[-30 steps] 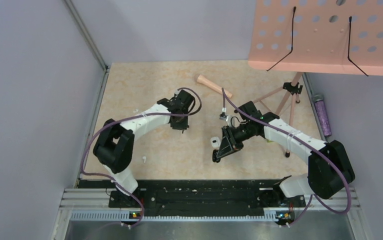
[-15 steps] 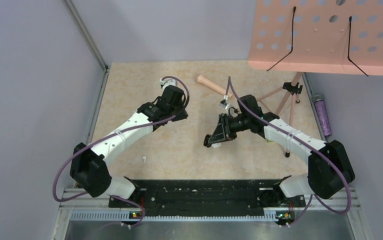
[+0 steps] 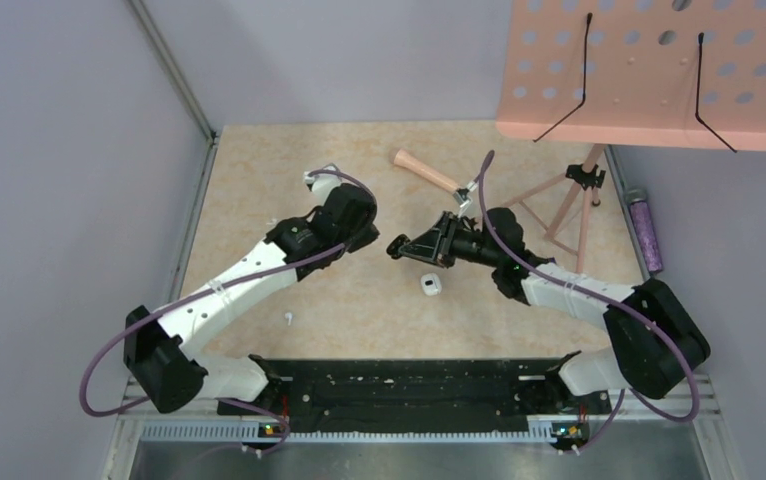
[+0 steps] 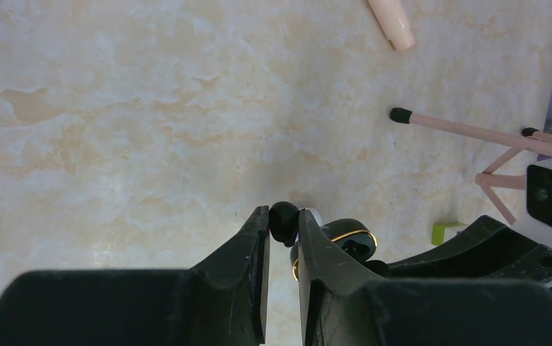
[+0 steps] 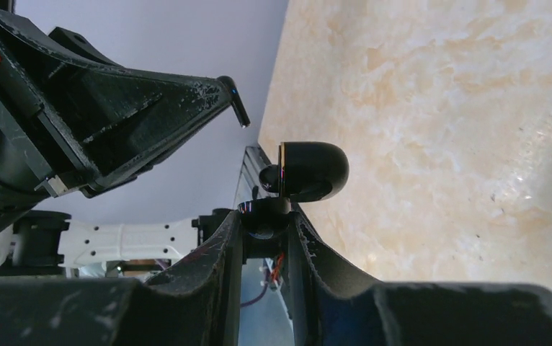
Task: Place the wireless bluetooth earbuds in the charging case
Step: Insert the right earbud into the left side groove of the charging case.
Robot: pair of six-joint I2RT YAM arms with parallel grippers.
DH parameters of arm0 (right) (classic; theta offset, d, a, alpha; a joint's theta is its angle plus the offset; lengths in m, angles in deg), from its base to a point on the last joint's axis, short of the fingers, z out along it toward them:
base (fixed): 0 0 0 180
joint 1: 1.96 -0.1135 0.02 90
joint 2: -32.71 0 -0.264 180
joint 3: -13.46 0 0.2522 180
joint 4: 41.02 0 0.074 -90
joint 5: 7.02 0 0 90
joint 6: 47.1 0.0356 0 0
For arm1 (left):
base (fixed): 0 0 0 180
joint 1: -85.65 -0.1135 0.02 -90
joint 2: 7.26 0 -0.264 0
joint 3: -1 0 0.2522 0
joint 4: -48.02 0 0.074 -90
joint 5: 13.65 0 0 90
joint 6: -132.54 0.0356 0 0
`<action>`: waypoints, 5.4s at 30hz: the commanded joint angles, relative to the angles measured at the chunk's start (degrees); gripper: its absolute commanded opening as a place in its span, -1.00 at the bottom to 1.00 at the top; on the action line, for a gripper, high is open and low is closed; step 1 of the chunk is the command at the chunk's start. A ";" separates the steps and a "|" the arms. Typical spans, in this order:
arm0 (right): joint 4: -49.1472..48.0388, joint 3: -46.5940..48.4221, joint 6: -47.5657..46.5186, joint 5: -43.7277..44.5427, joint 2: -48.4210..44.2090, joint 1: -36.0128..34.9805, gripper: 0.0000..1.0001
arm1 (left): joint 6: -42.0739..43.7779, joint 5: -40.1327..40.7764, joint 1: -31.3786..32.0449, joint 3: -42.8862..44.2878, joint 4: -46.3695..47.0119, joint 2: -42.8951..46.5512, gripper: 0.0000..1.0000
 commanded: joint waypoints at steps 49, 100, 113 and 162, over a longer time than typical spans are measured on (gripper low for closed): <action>24.13 11.77 -14.26 -40.46 8.59 5.59 -1.00 | 35.87 -27.50 3.14 -22.12 42.76 22.49 -1.00; 0.62 6.64 5.33 -44.28 8.60 6.77 -1.00 | 51.53 -40.69 3.14 -51.62 91.66 22.32 -1.00; -70.30 -2.18 59.96 -42.18 19.80 6.62 -1.00 | 51.05 -40.89 3.15 -51.78 95.10 21.05 -1.00; -70.57 -4.99 55.04 -42.66 17.93 5.90 -1.00 | 47.69 -46.08 3.26 -50.19 97.37 14.85 -1.00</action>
